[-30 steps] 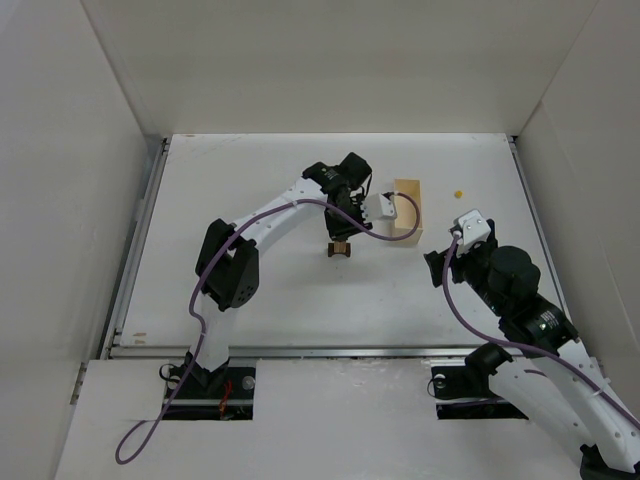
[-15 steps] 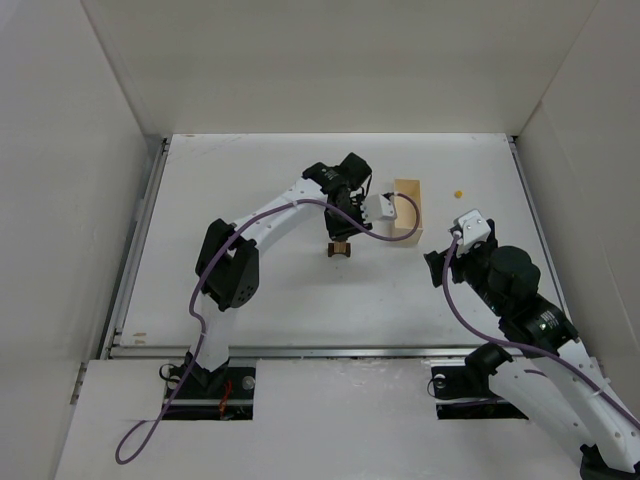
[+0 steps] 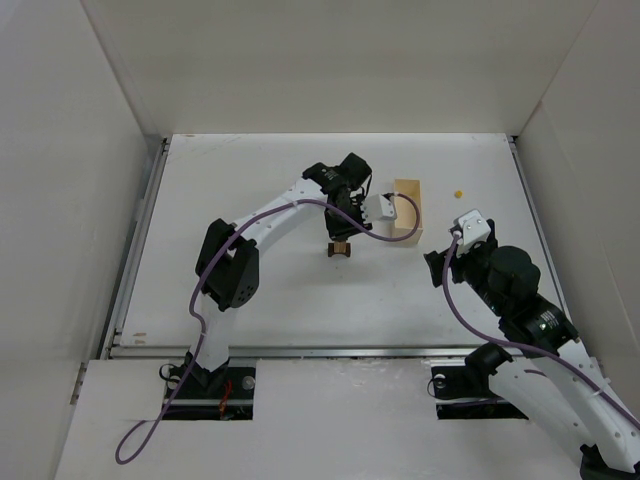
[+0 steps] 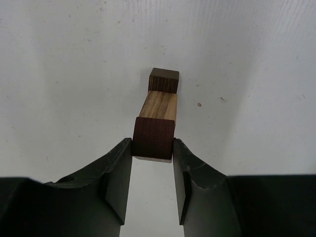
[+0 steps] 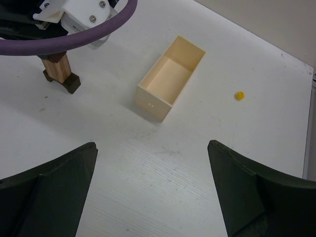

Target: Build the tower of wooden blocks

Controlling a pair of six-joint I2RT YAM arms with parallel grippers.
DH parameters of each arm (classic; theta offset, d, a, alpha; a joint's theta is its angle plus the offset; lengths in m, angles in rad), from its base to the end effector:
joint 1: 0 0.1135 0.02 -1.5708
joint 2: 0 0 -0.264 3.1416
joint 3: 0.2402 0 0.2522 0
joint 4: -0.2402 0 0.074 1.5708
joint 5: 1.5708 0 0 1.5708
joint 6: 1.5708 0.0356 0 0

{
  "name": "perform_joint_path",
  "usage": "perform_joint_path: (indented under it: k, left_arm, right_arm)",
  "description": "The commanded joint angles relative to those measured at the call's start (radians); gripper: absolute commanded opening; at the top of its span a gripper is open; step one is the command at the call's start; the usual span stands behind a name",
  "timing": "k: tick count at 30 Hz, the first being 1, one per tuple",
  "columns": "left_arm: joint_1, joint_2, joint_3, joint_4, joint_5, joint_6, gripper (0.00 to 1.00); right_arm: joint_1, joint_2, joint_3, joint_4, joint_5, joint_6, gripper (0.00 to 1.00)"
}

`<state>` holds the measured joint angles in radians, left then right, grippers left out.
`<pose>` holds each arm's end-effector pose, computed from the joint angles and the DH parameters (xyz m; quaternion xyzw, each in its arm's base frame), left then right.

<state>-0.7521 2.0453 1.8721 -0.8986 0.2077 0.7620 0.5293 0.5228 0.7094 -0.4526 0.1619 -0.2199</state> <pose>0.3195 -0.3089 0.2697 0.6805 0.6830 -0.0992 0.2461 0.1118 0.0587 0.3210 -0.2441 0.7551 0.0298 0.6078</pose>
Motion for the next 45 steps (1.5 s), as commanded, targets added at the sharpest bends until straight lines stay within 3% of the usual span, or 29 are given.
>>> perform_joint_path:
  k: [1, 25, 32, 37, 45]
  left_arm:
    - [-0.006, -0.013, -0.019, 0.001, -0.001, 0.010, 0.26]
    - [-0.006, -0.013, -0.010, 0.001, -0.010, 0.000, 0.44]
    - [-0.006, -0.013, 0.024, -0.008, -0.010, -0.024, 0.45]
    - [-0.006, -0.069, 0.084, -0.029, 0.016, -0.043, 0.52]
    - [-0.006, -0.177, 0.093, -0.039, 0.050, -0.084, 0.53]
  right_arm:
    - [-0.006, -0.009, 0.002, 0.031, 0.008, 0.013, 0.99]
    - [-0.006, -0.009, 0.002, 0.031, 0.008, 0.013, 0.99]
    - [-0.006, -0.009, 0.002, 0.031, -0.001, 0.013, 0.99]
    - [-0.006, -0.009, 0.002, 0.031, -0.001, 0.013, 0.99]
    - [-0.006, -0.009, 0.032, 0.031, 0.018, 0.033, 0.99]
